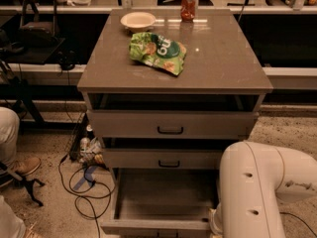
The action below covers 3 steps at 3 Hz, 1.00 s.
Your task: Open bottom drawer
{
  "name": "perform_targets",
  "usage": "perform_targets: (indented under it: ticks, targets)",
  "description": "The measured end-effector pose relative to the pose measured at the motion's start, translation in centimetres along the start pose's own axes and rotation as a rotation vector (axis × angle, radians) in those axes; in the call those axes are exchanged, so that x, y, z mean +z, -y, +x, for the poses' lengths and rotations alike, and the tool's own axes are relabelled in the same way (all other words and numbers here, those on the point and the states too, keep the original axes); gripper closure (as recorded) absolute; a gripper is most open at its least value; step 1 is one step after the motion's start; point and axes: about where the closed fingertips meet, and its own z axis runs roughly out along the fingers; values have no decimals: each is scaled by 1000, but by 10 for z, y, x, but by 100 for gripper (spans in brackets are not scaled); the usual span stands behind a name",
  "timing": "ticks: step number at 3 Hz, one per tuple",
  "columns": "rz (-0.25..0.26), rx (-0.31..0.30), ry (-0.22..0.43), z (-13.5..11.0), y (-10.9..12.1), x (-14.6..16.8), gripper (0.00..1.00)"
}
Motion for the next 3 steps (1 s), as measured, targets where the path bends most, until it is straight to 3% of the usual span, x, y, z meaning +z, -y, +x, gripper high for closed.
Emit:
perform_targets:
  ticks: [1,3]
  targets:
    - [23,-19,-9,0,1,-22,0]
    - [159,-38,-66,-9,19,-126,0]
